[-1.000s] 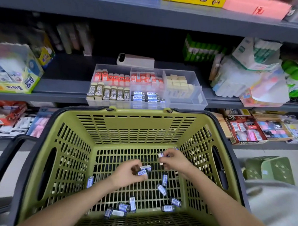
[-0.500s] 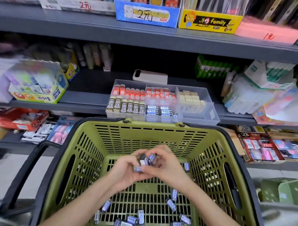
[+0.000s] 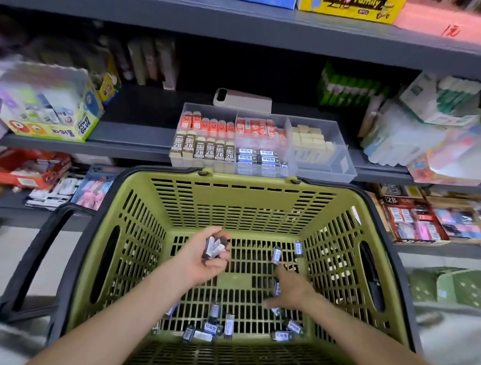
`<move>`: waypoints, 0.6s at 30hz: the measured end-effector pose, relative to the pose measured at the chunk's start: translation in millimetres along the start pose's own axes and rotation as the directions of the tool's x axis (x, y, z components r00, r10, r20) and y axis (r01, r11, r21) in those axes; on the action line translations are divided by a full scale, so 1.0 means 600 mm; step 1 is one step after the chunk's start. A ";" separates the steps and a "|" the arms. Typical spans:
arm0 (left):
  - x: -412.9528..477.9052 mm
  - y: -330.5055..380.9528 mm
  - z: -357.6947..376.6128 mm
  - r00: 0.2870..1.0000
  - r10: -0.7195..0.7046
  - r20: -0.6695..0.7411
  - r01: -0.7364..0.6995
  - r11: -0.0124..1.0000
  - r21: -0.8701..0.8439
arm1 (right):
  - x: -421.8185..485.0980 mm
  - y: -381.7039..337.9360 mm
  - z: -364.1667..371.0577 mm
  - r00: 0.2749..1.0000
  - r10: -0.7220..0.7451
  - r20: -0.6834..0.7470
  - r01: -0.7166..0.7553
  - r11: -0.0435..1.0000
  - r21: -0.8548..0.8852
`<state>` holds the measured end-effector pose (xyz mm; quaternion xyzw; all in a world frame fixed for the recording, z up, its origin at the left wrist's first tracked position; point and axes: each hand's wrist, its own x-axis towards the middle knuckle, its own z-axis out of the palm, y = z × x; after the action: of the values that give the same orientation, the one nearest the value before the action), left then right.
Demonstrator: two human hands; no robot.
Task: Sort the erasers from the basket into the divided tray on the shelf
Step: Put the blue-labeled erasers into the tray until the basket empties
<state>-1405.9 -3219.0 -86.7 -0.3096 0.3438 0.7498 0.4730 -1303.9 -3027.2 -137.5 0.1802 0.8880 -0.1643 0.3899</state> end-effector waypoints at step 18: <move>0.019 -0.024 -0.018 0.994 -0.085 -0.063 0.099 0.962 0.253 | -0.069 -0.121 -0.048 0.758 -0.405 -0.511 0.634 0.640 0.434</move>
<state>-1395.4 -3217.6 -105.2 -0.2808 0.4351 0.6681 0.5344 -1328.5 -3086.8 -77.1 0.0497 0.8620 -0.4987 0.0762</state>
